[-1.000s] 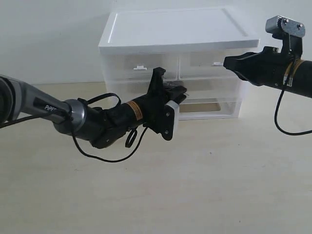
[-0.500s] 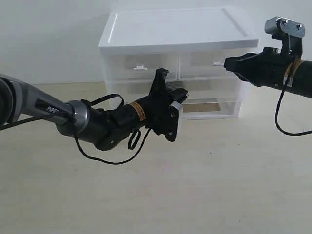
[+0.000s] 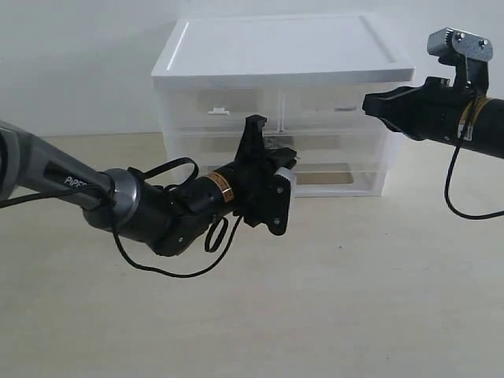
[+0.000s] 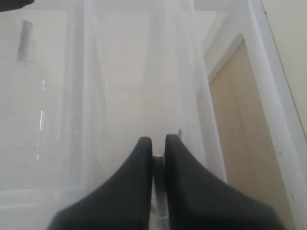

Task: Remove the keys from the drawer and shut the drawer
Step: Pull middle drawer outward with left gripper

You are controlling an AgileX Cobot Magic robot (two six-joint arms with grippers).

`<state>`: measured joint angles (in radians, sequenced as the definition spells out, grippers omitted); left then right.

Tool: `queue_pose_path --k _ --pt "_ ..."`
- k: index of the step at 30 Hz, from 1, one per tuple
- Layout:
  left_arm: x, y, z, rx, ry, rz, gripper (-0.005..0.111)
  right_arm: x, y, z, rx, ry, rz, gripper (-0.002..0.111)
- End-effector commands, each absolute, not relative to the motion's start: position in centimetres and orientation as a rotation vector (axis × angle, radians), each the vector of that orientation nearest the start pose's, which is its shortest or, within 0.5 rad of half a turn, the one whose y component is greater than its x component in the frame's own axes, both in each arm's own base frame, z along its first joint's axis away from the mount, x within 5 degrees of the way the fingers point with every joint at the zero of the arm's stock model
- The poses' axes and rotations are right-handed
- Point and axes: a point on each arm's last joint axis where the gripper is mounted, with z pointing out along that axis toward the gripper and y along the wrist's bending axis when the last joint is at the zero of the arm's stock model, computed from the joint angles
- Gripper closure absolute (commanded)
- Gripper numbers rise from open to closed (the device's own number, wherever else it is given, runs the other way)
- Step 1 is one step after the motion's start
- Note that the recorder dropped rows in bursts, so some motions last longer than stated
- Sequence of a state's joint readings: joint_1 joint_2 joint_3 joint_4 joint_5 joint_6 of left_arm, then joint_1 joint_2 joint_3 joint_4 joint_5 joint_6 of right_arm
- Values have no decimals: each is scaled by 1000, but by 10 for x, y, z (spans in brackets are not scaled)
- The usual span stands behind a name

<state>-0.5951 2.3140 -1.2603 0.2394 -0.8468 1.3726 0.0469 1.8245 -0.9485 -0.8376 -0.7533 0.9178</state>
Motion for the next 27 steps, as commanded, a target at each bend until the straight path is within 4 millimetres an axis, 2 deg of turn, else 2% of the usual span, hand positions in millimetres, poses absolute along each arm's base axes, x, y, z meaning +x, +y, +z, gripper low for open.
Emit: queue_pose_path --k 1,4,8,11,15,18,22,27 --pt "372 -281 99 1596 707 532 102 380 58 212 -180 1765 635 108" --pt "373 -281 99 1594 711 533 102 389 56 208 -148 1761 613 108" --pt "371 -283 99 1590 713 530 102 410 58 189 -122 1783 653 108" --pt "371 -282 97 1604 738 527 102 414 59 186 -116 1785 663 108" --pt "344 -295 98 1609 698 512 102 414 58 186 -119 1780 656 108" --pt "334 -296 100 1614 704 536 102 414 58 186 -119 1780 656 108" --pt "315 -290 104 1607 695 545 102 414 59 186 -121 1775 660 108" --pt "302 -277 110 1598 724 548 102 414 59 186 -119 1776 661 108"
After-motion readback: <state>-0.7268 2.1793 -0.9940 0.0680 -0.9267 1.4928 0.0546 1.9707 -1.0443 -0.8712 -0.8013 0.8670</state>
